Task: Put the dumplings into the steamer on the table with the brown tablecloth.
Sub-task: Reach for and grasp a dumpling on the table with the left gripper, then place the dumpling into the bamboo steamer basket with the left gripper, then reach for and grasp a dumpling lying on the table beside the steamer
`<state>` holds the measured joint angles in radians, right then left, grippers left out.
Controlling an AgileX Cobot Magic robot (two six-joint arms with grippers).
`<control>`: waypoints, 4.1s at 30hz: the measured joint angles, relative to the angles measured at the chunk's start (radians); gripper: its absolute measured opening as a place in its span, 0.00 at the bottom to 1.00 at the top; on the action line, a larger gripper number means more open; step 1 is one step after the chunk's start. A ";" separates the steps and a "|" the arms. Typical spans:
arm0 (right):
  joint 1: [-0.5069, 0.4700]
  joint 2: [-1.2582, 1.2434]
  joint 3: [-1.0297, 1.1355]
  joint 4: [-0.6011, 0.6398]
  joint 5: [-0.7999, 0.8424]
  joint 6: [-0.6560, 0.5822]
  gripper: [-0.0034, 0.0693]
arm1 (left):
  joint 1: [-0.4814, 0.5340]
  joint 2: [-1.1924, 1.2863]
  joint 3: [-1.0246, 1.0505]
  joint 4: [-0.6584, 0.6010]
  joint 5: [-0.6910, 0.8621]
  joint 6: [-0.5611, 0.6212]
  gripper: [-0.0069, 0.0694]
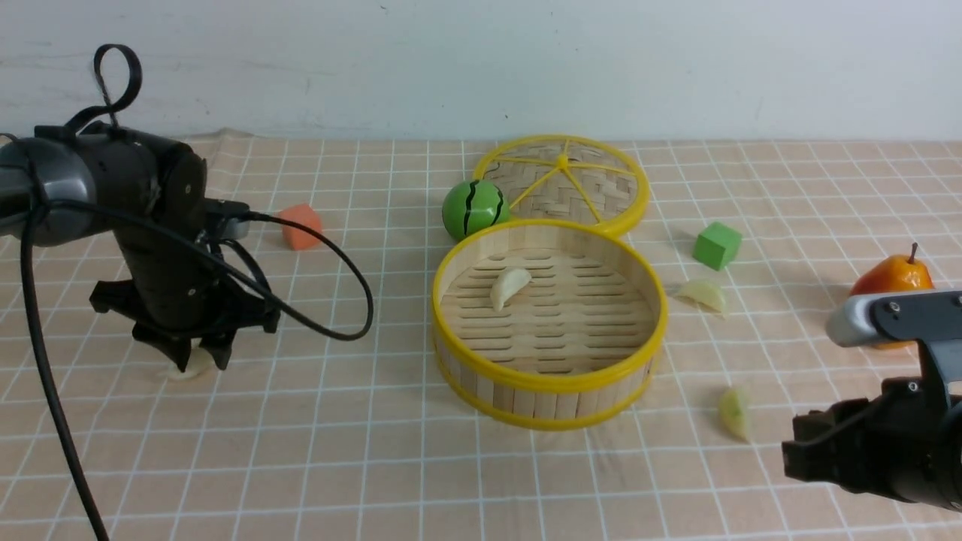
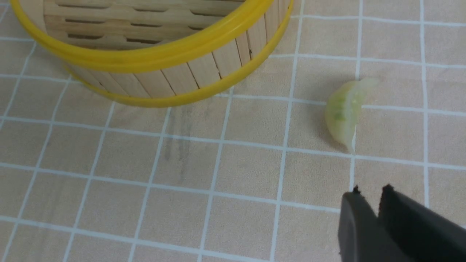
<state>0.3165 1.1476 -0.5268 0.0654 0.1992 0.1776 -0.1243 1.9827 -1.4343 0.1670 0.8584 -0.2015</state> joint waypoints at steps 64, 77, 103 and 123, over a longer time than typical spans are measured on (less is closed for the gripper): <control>0.000 0.060 -0.001 0.076 -0.003 0.002 0.26 | -0.407 0.035 -0.044 -0.449 -0.456 0.232 0.32; 0.000 0.061 -0.015 0.081 0.074 -0.049 0.27 | -0.407 -0.133 -0.082 -0.433 -0.323 0.230 0.63; -0.134 0.593 -0.739 0.031 0.473 -0.240 0.54 | -0.407 -1.569 0.768 0.317 -0.078 -0.529 0.07; -0.155 1.094 -1.247 -0.055 0.555 -0.405 0.40 | -0.407 -1.656 1.099 0.401 -0.249 -0.478 0.07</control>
<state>0.1618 2.2418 -1.7739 0.0102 0.7543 -0.2269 -0.5311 0.3270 -0.3356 0.5677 0.6095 -0.6792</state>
